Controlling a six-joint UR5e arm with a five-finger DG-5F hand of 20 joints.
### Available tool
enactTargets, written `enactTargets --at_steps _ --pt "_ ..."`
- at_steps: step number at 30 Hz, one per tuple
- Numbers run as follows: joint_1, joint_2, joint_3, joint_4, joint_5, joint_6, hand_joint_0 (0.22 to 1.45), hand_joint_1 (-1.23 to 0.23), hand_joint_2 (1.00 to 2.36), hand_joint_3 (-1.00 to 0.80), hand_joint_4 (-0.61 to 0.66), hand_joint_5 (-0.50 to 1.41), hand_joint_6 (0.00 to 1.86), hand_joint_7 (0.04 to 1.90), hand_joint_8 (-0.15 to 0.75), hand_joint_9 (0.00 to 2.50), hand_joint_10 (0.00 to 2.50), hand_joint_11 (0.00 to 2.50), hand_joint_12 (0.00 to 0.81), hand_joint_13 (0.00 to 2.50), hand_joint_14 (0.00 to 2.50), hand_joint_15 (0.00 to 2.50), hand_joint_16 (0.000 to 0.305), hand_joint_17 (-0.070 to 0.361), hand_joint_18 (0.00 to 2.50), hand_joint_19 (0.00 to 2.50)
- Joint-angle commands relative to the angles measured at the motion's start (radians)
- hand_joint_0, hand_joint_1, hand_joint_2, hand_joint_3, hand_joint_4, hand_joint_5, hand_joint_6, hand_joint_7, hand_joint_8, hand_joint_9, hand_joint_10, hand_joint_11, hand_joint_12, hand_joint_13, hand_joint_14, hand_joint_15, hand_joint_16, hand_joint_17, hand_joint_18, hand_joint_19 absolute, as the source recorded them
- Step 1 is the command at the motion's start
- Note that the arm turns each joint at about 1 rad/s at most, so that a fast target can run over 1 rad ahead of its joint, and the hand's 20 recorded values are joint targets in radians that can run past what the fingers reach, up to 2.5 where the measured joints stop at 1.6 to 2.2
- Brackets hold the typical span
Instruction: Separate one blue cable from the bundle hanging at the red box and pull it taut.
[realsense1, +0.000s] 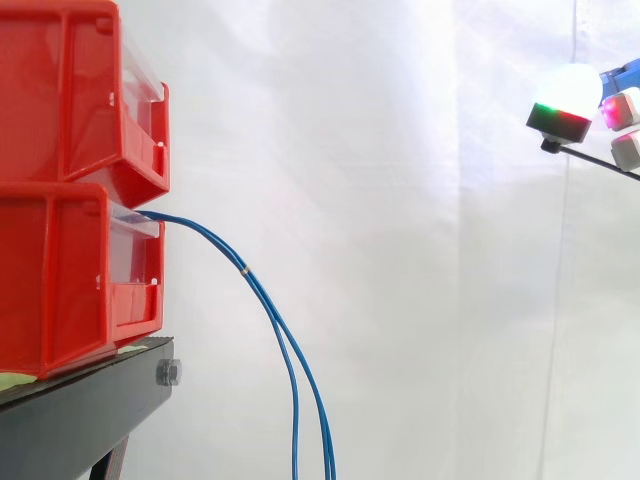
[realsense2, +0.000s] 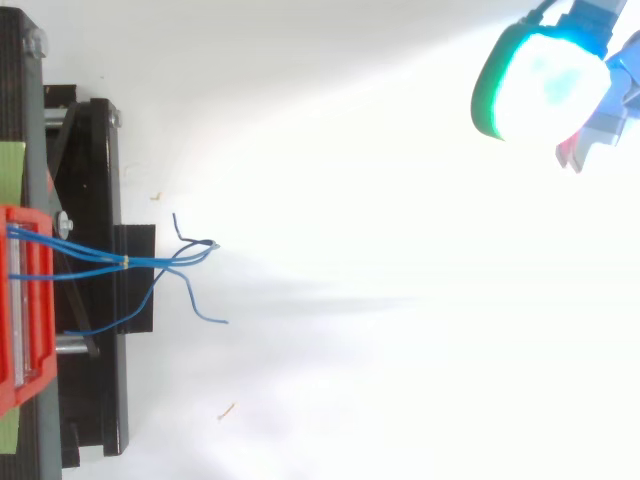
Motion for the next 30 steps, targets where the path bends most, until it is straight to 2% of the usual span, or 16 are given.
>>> enactTargets --at_steps 1,10,15,17,18,20,23,25,27,30 --pt "0.000 0.000 0.001 0.002 -0.004 0.006 0.54 -0.67 1.00 -0.46 0.18 -0.17 0.50 0.87 0.234 0.82 0.02 0.69 0.318 0.75 0.02 0.67 0.048 0.107 0.63 0.81" --pt "0.000 0.000 0.001 -0.005 -0.001 0.000 0.54 -0.67 1.00 -0.46 0.19 -0.17 0.50 0.87 0.242 0.86 0.03 0.69 0.314 0.77 0.02 0.63 0.047 0.105 0.67 0.78" --pt "0.002 0.000 0.001 -0.063 -0.001 -0.020 0.54 -0.66 1.00 -0.46 0.16 -0.18 0.50 0.85 0.215 0.83 0.02 0.57 0.262 0.67 0.02 0.45 0.044 0.099 0.65 0.71" --pt "0.002 0.000 -0.001 -0.061 -0.003 -0.039 0.53 -0.67 1.00 -0.49 0.13 -0.20 0.50 0.81 0.215 0.74 0.02 0.47 0.252 0.53 0.01 0.32 0.042 0.095 0.55 0.65" --pt "0.003 0.000 -0.001 -0.049 -0.006 -0.066 0.49 -0.68 1.00 -0.50 0.11 -0.21 0.50 0.78 0.213 0.65 0.01 0.39 0.269 0.46 0.01 0.29 0.045 0.100 0.49 0.60" --pt "0.008 -0.002 -0.001 -0.021 -0.004 -0.124 0.46 -0.72 1.00 -0.50 0.09 -0.22 0.50 0.77 0.213 0.55 0.01 0.33 0.281 0.42 0.01 0.27 0.047 0.106 0.43 0.58" --pt "0.012 -0.006 -0.001 -0.002 -0.001 -0.158 0.44 -0.75 1.00 -0.50 0.09 -0.23 0.50 0.76 0.214 0.50 0.01 0.31 0.291 0.39 0.01 0.26 0.050 0.112 0.41 0.56" --pt "0.023 -0.034 0.001 0.052 0.002 -0.181 0.42 -0.77 1.00 -0.50 0.09 -0.24 0.50 0.75 0.209 0.43 0.01 0.27 0.305 0.34 0.01 0.23 0.051 0.115 0.36 0.54" --pt "0.032 -0.089 0.016 0.097 -0.003 -0.164 0.41 -0.79 1.00 -0.50 0.09 -0.24 0.50 0.75 0.215 0.42 0.01 0.27 0.308 0.31 0.01 0.22 0.052 0.116 0.35 0.50" --pt "0.038 -0.132 0.042 0.115 -0.001 -0.158 0.41 -0.79 1.00 -0.50 0.08 -0.24 0.50 0.74 0.219 0.41 0.01 0.26 0.304 0.29 0.01 0.19 0.049 0.111 0.30 0.40"
